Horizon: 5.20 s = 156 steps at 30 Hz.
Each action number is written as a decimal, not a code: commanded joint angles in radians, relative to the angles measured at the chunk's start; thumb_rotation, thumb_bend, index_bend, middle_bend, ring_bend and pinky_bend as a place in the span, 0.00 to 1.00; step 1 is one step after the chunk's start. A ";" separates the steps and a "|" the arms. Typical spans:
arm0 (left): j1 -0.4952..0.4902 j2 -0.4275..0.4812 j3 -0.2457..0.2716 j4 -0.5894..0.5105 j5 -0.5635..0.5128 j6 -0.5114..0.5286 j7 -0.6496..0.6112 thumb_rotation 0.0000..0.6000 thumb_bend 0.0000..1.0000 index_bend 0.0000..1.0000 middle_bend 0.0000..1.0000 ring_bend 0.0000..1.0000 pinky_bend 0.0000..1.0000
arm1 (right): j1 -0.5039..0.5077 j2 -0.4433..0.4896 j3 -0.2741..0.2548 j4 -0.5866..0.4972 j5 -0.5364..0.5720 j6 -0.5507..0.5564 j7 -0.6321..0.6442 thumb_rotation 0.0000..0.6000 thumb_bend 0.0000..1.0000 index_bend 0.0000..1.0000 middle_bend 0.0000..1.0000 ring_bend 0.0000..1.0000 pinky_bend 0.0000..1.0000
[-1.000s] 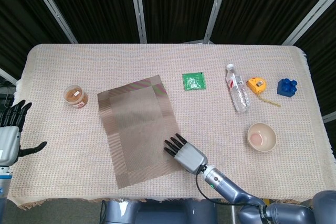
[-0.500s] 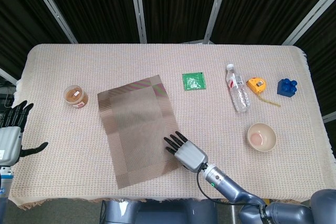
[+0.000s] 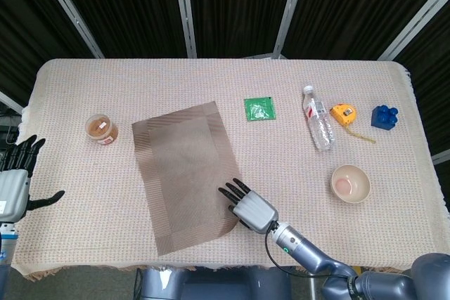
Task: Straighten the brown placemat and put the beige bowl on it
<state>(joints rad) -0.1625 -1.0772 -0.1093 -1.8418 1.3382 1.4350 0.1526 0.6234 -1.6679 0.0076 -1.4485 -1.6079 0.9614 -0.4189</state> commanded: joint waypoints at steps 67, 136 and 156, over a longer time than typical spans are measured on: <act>-0.220 -0.231 0.086 0.374 0.413 -0.180 -0.140 1.00 0.26 0.22 0.00 0.00 0.00 | -0.446 0.518 0.017 -0.153 0.090 0.704 0.449 1.00 0.00 0.00 0.00 0.00 0.00; -0.506 -0.825 0.088 0.889 0.314 -0.398 0.007 1.00 0.45 0.51 0.00 0.00 0.00 | -0.493 0.552 0.075 -0.153 0.053 0.641 0.557 1.00 0.00 0.00 0.00 0.00 0.00; -0.520 -0.865 0.085 0.890 0.293 -0.380 0.039 1.00 0.58 0.66 0.00 0.00 0.00 | -0.508 0.568 0.078 -0.169 0.019 0.662 0.579 1.00 0.00 0.00 0.00 0.00 0.00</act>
<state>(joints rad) -0.6830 -1.9419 -0.0243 -0.9510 1.6328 1.0536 0.1918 0.1159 -1.1002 0.0852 -1.6176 -1.5886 1.6235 0.1590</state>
